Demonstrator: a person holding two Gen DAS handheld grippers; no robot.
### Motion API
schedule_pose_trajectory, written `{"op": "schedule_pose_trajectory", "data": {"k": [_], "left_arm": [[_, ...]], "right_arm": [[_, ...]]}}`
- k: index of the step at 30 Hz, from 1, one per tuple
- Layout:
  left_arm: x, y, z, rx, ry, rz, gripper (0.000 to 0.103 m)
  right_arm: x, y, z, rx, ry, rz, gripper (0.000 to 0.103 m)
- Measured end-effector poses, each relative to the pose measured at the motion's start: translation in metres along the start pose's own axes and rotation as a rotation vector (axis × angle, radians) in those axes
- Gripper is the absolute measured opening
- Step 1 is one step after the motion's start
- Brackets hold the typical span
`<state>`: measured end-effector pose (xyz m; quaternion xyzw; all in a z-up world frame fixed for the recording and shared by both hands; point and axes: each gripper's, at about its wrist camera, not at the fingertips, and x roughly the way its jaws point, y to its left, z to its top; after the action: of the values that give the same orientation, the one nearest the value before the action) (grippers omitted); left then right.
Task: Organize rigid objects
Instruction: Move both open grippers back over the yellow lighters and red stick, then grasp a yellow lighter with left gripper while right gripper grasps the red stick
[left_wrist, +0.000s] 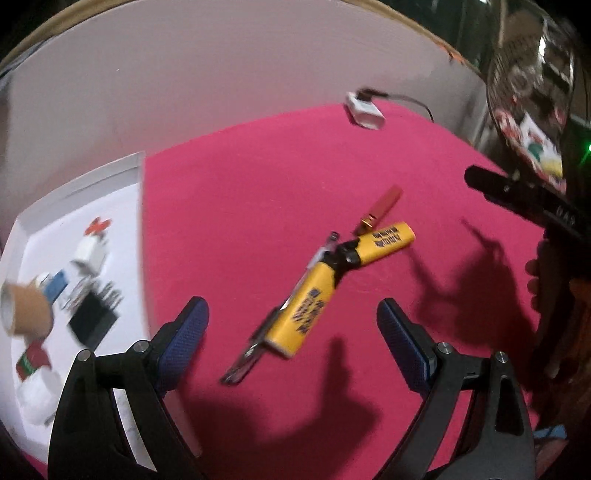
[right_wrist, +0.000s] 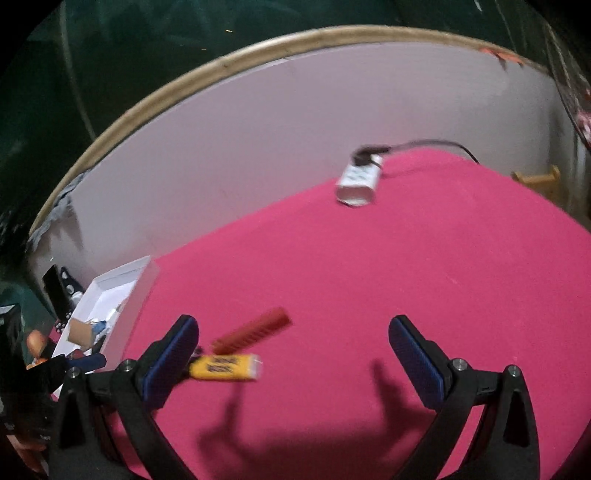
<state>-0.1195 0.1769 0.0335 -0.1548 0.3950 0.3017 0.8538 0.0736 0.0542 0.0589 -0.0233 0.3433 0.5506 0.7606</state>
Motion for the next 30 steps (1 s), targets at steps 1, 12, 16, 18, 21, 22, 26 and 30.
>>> {"op": "schedule_pose_trajectory", "data": {"k": [1, 12, 16, 18, 21, 22, 26, 30], "left_arm": [[0.006, -0.004, 0.004, 0.014, 0.011, 0.005, 0.093], [0.028, -0.040, -0.001, 0.186, 0.065, 0.024, 0.064], [0.017, -0.043, -0.005, 0.155, 0.066, -0.058, 0.062], [0.014, -0.047, -0.009, 0.159, 0.068, -0.088, 0.062], [0.015, -0.047, -0.007, 0.142, 0.060, -0.106, 0.062], [0.016, -0.045, -0.004, 0.132, 0.057, -0.101, 0.062], [0.024, -0.039, 0.005, 0.101, 0.067, -0.080, 0.062], [0.033, -0.049, 0.000, 0.136, 0.092, -0.065, 0.058]], "right_arm": [[-0.002, -0.005, -0.002, 0.012, 0.000, -0.001, 0.103], [0.010, -0.009, 0.009, 0.002, 0.025, 0.046, 0.103], [0.018, -0.004, 0.016, -0.022, 0.063, 0.060, 0.103], [0.021, -0.002, 0.015, -0.023, 0.080, 0.071, 0.103], [0.026, -0.001, 0.013, -0.005, 0.104, 0.089, 0.103], [0.028, 0.000, 0.012, 0.002, 0.117, 0.098, 0.103], [0.034, 0.005, 0.010, 0.026, 0.155, 0.132, 0.103], [0.046, 0.019, 0.009, 0.015, 0.215, 0.134, 0.103]]}}
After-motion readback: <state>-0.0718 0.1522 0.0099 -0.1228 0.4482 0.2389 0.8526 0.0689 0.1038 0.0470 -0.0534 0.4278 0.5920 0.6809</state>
